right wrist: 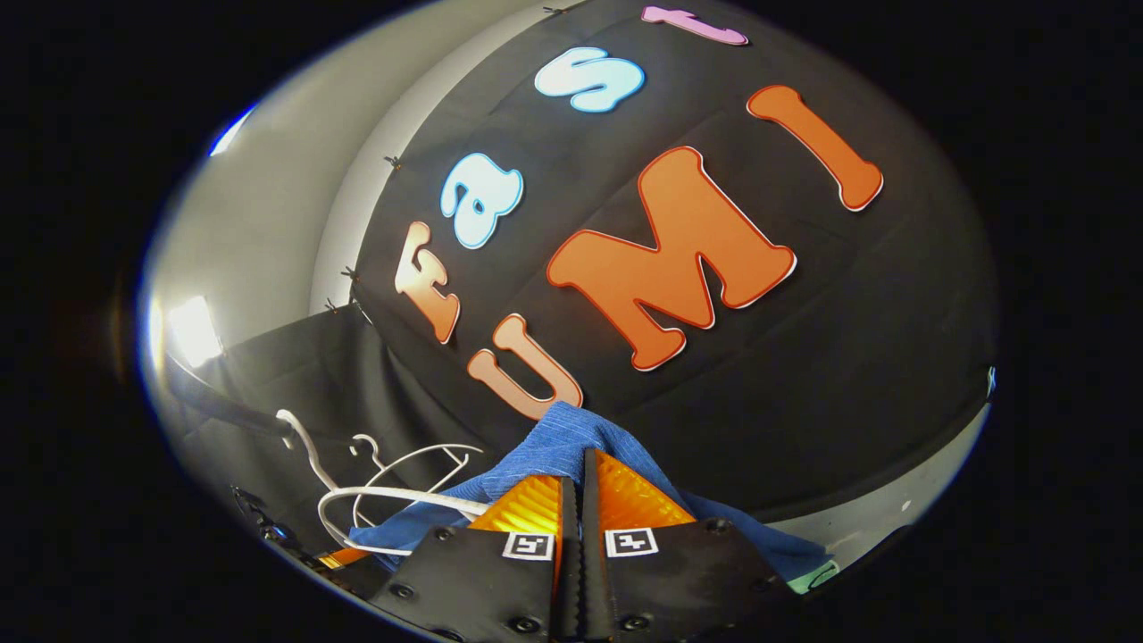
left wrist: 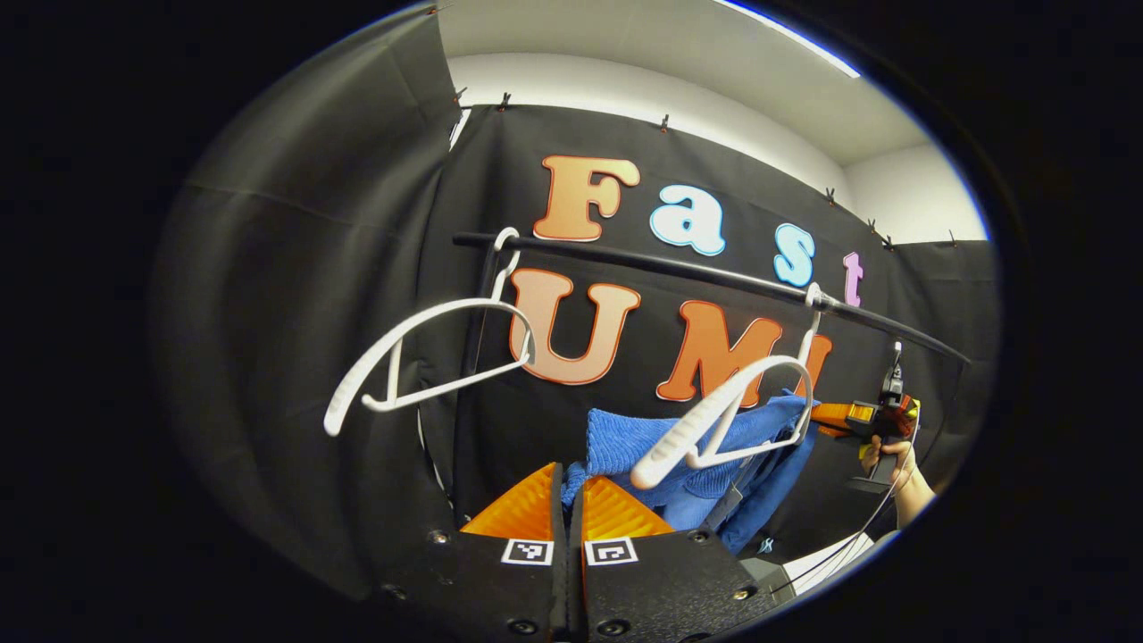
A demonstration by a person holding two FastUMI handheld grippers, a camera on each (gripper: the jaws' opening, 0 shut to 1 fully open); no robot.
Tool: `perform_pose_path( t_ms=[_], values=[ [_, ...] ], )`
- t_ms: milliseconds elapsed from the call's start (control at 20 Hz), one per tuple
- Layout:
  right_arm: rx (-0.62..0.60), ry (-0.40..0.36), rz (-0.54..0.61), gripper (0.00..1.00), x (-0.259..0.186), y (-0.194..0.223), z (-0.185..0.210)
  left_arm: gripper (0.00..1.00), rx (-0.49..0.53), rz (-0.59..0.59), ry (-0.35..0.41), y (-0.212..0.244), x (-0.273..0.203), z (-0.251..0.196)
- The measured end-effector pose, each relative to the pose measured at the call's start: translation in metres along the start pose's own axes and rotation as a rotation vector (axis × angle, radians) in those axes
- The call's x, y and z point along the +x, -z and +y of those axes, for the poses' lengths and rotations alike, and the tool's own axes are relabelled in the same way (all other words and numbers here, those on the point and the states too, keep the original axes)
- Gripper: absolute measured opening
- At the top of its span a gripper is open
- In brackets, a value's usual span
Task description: Grasp the clothes on the hanger with both hands and then place them into the laundry hamper below.
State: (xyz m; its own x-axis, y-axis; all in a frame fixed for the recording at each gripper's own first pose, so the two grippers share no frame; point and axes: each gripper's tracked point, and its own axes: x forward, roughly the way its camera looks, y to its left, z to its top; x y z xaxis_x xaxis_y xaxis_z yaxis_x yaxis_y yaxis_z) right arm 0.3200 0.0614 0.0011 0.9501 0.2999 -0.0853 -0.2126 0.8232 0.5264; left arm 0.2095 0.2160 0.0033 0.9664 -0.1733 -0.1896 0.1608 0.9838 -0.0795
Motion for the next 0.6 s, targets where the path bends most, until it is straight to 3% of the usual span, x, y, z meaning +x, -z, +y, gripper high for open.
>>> perform_pose_path(
  t_ms=[600],
  values=[
    [-0.068,0.163,0.070,0.07,-0.055,0.042,-0.060,0.00,0.092,0.066,0.005,0.068,-0.016,-0.033]
  ],
)
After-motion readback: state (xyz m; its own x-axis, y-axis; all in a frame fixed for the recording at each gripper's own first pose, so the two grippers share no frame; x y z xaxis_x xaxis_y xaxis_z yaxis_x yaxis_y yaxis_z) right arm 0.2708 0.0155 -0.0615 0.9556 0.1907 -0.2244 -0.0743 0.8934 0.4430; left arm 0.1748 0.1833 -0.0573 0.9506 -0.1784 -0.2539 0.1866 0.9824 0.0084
